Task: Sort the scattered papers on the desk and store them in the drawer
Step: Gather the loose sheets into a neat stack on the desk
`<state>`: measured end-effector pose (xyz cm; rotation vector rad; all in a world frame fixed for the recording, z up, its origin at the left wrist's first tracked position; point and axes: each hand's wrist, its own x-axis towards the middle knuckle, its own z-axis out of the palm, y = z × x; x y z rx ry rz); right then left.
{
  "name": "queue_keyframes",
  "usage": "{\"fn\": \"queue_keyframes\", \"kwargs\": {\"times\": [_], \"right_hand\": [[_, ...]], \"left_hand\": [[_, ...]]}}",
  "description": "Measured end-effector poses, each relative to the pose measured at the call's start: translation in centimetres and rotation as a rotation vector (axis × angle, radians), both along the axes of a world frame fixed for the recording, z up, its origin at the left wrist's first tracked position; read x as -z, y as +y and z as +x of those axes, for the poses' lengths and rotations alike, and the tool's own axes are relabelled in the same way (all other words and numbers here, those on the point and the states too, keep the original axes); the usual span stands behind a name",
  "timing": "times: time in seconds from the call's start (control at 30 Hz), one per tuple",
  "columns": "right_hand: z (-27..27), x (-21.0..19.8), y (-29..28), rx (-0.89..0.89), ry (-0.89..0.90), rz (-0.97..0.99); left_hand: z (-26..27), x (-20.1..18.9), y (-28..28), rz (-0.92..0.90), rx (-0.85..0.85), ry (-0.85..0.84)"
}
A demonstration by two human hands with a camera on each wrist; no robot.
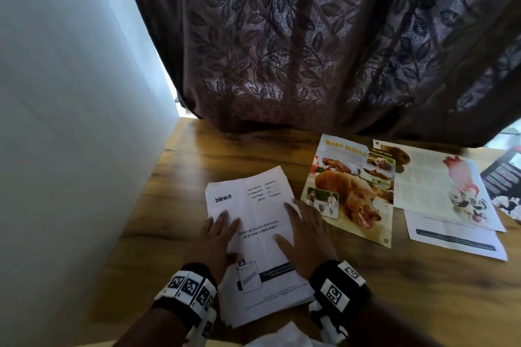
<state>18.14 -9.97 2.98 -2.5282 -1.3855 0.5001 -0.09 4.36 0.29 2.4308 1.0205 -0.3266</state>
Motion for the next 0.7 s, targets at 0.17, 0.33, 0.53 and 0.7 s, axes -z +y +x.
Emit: {"fn": "queue_keyframes", "kwargs": {"times": [0.17,0.33,0.53,0.7], "right_hand": [[-2.7,0.5,5.0,-0.435,0.182,-0.011],[-2.7,2.3,9.4,-0.538,0.197,-0.156],[2.8,3.6,5.8,-0.431,-0.052,-0.276],[4.8,2.8,-0.3,-0.473,-0.102,-0.325]], "left_hand": [[-0.2,1.1,1.0,0.075,0.098,0.121],[-0.1,2.4,1.9,0.072,0.093,0.167],[-0.2,0.0,0.7,0.04,0.058,0.118],[-0.5,-0.5,0.9,0.003,0.108,0.168]]}}
